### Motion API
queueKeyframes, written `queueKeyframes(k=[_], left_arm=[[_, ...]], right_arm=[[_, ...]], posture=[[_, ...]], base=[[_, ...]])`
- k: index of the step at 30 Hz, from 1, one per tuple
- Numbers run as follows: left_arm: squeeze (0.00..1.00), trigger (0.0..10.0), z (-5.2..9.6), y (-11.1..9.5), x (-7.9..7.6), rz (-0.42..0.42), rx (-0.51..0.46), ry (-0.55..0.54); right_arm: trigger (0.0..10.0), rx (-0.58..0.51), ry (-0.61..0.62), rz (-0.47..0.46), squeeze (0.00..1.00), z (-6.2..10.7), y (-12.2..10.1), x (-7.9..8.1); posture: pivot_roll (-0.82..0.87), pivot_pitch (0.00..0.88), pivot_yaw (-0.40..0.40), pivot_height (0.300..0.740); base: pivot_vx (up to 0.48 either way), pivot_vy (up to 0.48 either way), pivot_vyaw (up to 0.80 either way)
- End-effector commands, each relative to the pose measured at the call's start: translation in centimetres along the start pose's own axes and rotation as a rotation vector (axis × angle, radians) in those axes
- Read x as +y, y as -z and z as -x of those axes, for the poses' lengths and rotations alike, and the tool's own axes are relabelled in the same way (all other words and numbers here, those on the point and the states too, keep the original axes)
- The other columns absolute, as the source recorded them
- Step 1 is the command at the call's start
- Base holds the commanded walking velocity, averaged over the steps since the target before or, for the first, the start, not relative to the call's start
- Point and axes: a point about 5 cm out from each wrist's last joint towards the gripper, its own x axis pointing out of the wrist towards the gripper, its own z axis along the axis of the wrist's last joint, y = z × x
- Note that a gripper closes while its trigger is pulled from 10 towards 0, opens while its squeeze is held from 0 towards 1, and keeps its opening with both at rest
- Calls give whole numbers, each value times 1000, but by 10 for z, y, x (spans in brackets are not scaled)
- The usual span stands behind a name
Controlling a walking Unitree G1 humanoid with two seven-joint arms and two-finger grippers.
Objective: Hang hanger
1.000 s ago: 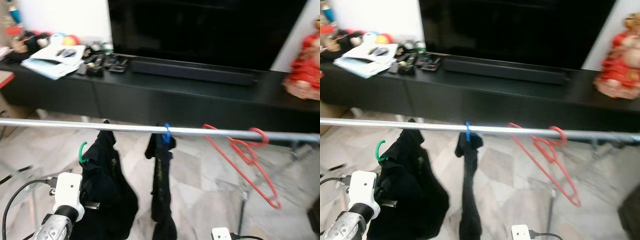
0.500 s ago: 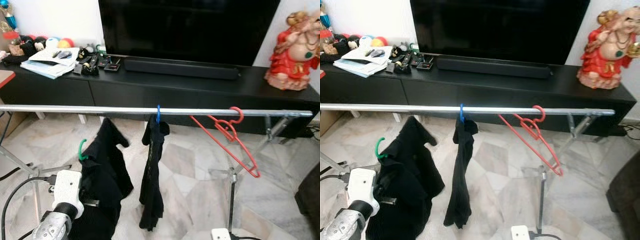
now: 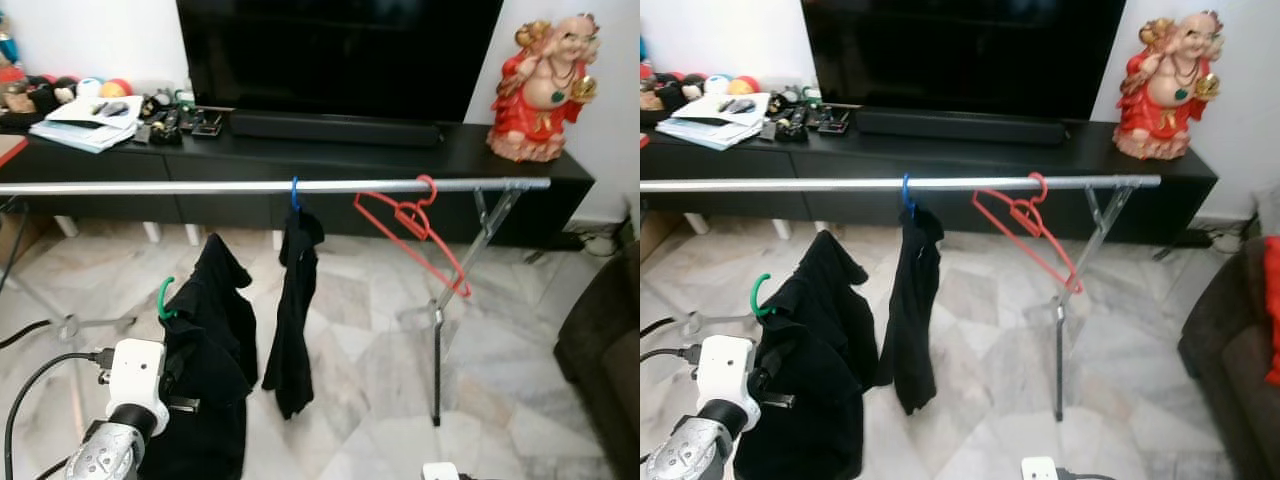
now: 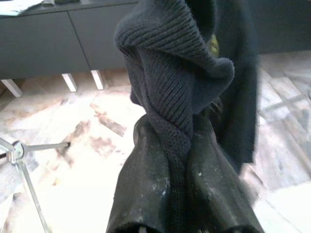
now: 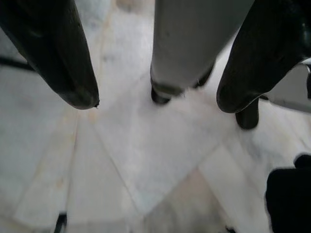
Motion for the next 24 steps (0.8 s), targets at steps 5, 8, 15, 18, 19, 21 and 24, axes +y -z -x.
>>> queueKeyframes(k=[5,8,15,18,19,21,24], left_arm=[[0,10000,0,-8,2,-14,-41,-4],[0,10000,0,-8,3,-12,-42,-7],[0,10000,1,-7,4,-19,-33,-21],[0,10000,1,-7,4,-15,-30,-25],[0,10000,1,-7,4,-15,-30,-25],[0,10000,1,-6,5,2,-24,-37],[0,10000,1,-6,5,0,-22,-40]], right_arm=[[10000,20,5,-15,0,1,5,-2],[10000,19,4,-16,0,1,5,-1],[10000,19,3,-16,0,0,4,-1],[10000,19,3,-17,0,0,4,-1],[10000,19,3,-17,0,0,4,-1],[10000,18,3,-16,0,0,4,-1],[10000,17,2,-16,0,0,4,0]], posture=[[7,71,4,740],[8,73,4,740],[9,74,3,740],[10,73,2,740],[10,73,2,740],[11,74,1,740],[12,75,1,740]], base=[[-268,0,0],[-255,0,0],[-177,0,0],[0,0,0],[0,0,0],[0,0,0],[0,340,0]])
